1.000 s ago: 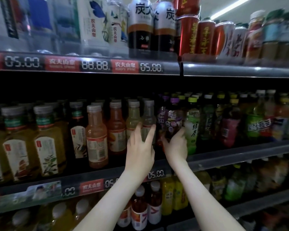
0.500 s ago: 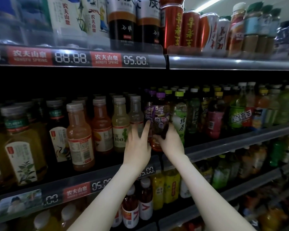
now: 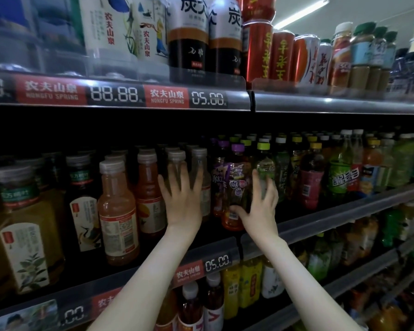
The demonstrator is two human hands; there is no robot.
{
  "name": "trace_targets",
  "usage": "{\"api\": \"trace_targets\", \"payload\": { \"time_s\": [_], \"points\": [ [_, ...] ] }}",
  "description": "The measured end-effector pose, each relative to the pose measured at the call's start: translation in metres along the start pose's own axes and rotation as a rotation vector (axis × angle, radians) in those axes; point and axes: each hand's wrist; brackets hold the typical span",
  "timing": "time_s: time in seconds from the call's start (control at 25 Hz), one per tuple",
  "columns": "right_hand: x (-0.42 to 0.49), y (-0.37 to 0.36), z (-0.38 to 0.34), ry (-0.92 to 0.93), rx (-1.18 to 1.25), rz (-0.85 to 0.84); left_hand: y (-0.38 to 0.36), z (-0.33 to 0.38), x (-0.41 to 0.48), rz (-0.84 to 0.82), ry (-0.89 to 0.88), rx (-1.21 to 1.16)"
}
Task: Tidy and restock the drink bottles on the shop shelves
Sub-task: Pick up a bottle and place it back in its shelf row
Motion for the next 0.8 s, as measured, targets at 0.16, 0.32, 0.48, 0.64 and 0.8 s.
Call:
{"api": "trace_targets", "payload": {
  "time_s": [0.16,0.32,0.48,0.64,0.8],
  "points": [
    [0.004,0.007,0.008,-0.032,0.098,-0.073,-0.006,-0.002,-0.005,0.057,-0.028,-0.152],
    [0.000,0.017,0.019,0.020,0.172,-0.017,0.002,0.030,-0.009,0.245,-0.129,-0.321],
    [0.016,0.034,0.060,-0.049,0.058,0.145,0.007,0.084,-0.009,0.289,-0.210,-0.371],
    [0.046,0.056,0.130,-0.307,0.066,0.126,-0.010,0.145,-0.015,0.291,-0.227,-0.353],
    [0.084,0.066,0.191,-0.355,0.173,-0.099,-0.037,0.199,-0.023,0.197,-0.096,-0.229]
  ]
}}
Point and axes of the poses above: each hand's wrist, its own x-axis towards the middle knuckle, its own y-axis out of the back of the hand, z = x × y, and after that the axes turned 5 degrees about -x, right-handed
